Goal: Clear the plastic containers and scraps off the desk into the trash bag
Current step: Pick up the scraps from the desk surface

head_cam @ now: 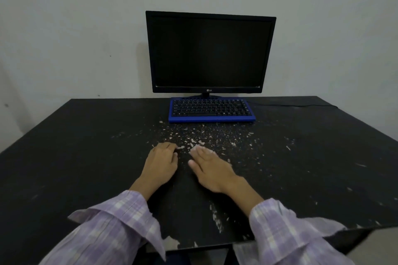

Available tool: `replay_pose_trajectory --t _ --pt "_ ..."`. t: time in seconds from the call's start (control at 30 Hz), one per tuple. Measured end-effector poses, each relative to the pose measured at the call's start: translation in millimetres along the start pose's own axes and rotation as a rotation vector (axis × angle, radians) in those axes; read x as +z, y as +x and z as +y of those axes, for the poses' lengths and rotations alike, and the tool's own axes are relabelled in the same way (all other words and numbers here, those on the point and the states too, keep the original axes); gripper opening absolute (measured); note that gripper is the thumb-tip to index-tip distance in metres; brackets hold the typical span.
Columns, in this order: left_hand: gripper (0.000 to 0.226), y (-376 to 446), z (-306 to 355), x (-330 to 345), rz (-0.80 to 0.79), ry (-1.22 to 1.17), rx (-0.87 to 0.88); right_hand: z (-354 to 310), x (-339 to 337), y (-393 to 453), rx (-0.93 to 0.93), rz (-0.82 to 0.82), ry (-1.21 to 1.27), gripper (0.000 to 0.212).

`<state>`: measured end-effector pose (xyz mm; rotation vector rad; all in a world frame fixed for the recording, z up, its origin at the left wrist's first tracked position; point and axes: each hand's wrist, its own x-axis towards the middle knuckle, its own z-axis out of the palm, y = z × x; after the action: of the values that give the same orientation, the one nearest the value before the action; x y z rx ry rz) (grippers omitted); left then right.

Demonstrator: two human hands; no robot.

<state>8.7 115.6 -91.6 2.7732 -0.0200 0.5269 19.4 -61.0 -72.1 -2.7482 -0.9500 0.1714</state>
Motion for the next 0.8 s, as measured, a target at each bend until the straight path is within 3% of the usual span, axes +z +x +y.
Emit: replay_pose_trajectory --t 0.13,0.3,0.57,0.8 --pt "0.038 -15.1 -2.4 3.1 -0.009 0.042 0.021 -9.5 7.4 -31.7 -0.11 -0.017 0.037 0.056" --pt "0.038 -16.1 1.3 2.5 -0.002 0.062 0.01 9.2 0.2 -45.1 0.001 0.006 0.055 0.056" --pt "0.033 -16.5 -3.3 -4.3 0.053 0.061 -0.115 0.3 3.3 31.3 0.033 -0.004 0.003 0.057" --pt "0.035 -19.6 -32.8 -20.2 0.012 0.085 -0.118 -31.1 10.9 79.8 -0.067 -0.028 -0.051 0.055"
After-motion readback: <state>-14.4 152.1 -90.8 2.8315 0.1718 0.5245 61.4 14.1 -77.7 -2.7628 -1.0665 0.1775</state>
